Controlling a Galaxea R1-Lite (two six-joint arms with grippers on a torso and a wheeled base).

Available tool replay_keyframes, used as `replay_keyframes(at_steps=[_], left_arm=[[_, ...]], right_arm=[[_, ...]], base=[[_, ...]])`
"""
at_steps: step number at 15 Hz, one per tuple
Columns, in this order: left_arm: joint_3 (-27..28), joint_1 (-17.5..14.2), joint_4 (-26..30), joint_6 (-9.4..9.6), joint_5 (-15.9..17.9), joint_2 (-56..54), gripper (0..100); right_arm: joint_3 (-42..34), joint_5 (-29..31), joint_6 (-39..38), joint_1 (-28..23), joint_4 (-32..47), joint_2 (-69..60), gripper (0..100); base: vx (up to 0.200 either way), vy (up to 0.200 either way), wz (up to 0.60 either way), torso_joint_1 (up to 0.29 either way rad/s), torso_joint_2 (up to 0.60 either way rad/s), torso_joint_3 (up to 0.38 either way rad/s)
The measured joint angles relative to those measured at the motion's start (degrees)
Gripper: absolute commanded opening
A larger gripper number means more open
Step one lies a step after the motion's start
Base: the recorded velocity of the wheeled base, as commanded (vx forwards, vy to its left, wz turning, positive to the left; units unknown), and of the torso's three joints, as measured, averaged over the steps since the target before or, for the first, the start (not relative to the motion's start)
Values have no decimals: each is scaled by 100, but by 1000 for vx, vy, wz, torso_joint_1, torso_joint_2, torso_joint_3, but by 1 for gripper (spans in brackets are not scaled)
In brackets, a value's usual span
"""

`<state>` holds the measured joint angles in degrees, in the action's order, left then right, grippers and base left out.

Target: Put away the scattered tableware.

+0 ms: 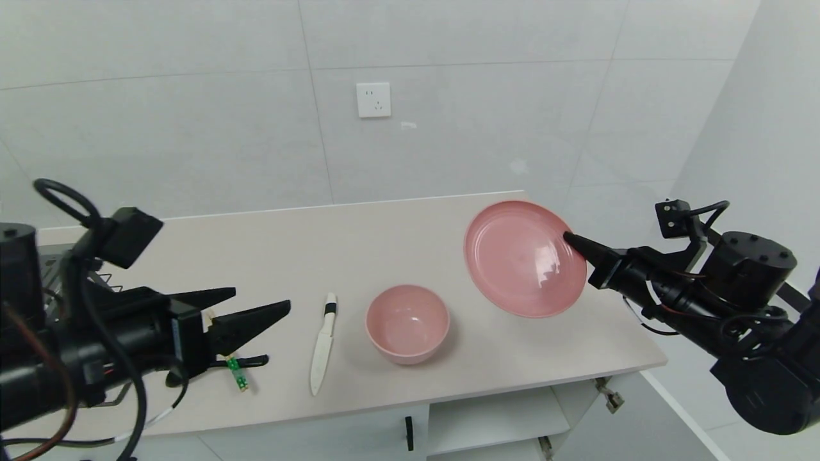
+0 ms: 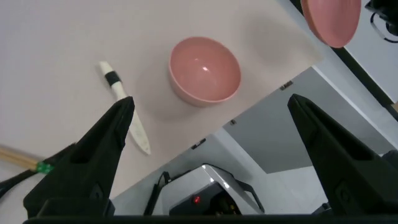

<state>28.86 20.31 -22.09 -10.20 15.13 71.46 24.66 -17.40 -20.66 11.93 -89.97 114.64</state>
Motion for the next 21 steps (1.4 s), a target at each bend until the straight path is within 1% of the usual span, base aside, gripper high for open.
replay_keyframes(at_steps=[1, 4, 8, 9, 11, 14, 17, 21], left_arm=[[110, 138, -98, 2, -20, 285, 100], [308, 452, -673, 5, -167, 1106, 100], [389, 636, -1673, -17, -378, 2135, 100], [428, 667, -1805, -24, -400, 2393, 100], [542, 697, -1893, -61, -405, 2777, 100], [610, 780, -1893, -194, -394, 3068, 100], [651, 818, -1907, -213, -400, 3304, 100], [840, 774, -1924, -216, -405, 3746, 100]], right_arm=[[11, -4, -2, -30, 5, -12, 0], [50, -11, 0, -80, 2, -41, 0], [63, -9, 0, -119, 2, -54, 0], [66, -9, 0, -128, 2, -54, 0], [66, -12, -2, -130, 2, -54, 0], [66, -15, -7, -133, 2, -52, 0], [67, -15, -7, -133, 5, -54, 0], [66, -15, -7, -139, 2, -54, 0]], base=[[0, 0, 0, 0, 0, 0], [0, 0, 0, 0, 0, 0], [0, 0, 0, 0, 0, 0], [0, 0, 0, 0, 0, 0], [0, 0, 0, 0, 0, 0], [0, 0, 0, 0, 0, 0], [0, 0, 0, 0, 0, 0], [0, 0, 0, 0, 0, 0]])
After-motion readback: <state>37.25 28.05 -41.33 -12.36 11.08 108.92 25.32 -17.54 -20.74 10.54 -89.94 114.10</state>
